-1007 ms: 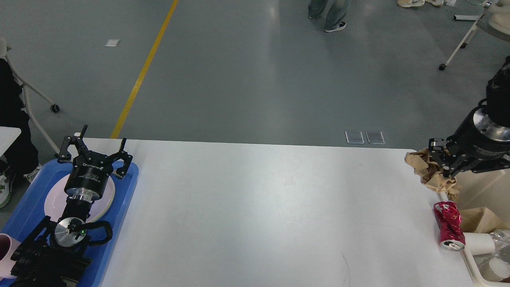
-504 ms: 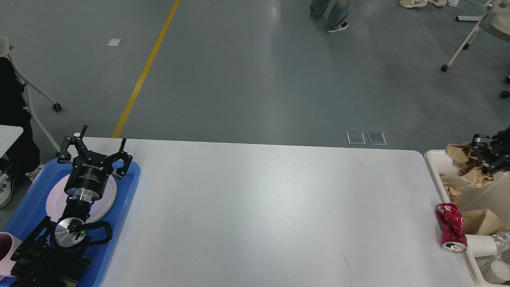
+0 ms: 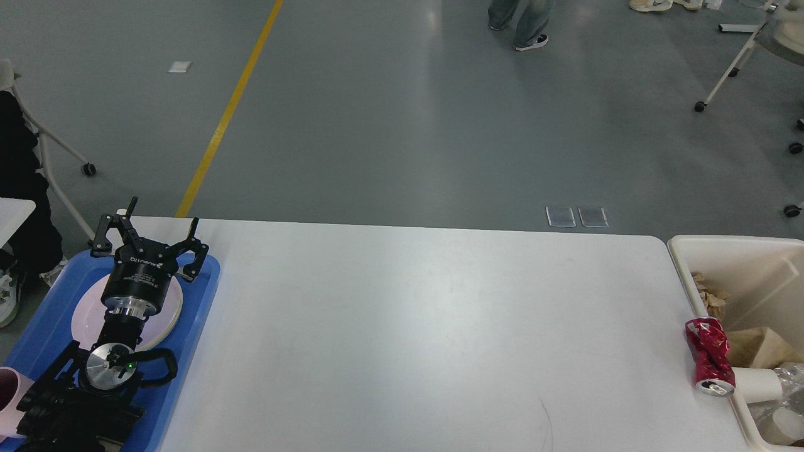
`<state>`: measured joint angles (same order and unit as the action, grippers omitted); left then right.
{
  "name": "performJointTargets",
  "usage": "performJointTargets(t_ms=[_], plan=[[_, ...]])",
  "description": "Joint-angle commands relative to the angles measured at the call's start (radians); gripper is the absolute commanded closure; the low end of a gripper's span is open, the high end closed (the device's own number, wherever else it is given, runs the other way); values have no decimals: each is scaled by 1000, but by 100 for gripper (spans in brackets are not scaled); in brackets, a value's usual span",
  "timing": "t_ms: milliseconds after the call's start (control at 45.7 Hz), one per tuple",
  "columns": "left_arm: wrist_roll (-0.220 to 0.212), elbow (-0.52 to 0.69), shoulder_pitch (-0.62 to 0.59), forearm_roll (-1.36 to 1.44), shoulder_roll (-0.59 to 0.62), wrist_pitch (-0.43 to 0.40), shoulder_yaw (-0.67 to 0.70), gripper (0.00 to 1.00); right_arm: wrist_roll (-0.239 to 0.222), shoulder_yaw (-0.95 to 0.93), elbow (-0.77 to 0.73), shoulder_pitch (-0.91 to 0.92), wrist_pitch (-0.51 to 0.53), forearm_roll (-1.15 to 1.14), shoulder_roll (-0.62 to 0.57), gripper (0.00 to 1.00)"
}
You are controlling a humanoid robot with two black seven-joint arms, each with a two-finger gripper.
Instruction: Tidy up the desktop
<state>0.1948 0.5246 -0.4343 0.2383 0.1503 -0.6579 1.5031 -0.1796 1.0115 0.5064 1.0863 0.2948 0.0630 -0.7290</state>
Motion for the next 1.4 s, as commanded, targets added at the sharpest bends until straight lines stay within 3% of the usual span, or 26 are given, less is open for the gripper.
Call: performJointTargets(t_ms=[0,197,547,898,919,941,1007,1029,1051,1379], plan=[[0,0,0,-1,0,0,0,4,0,-145,-233,-252,-11,0,98,100],[0,0,0,-1,0,1,0,4,-1,-209,-486,-468,-91,1,275,100],[0,0,0,1,0,1,0,4,-27,-291,-497,-585,-224,23,339,100],[0,0,0,1,0,1,0,4,-26,-287,-496,-608,-227,23,353,100],[0,0,0,-1,0,0,0,4,-26,-286,-496,-608,-227,23,353,98],[0,0,0,-1,0,1,0,4,-24,-284,-496,-608,-232,23,352,82],[0,0,0,1,0,1,0,4,-20,-284,-497,-606,-252,23,353,22],[0,0,0,-1,0,1,0,4,-18,-284,-497,-605,-261,23,353,9],[0,0,0,1,0,1,0,4,-18,-284,-497,-605,-273,23,355,3],[0,0,-1,-1,0,1,0,4,-14,-284,-499,-576,-296,23,362,0]])
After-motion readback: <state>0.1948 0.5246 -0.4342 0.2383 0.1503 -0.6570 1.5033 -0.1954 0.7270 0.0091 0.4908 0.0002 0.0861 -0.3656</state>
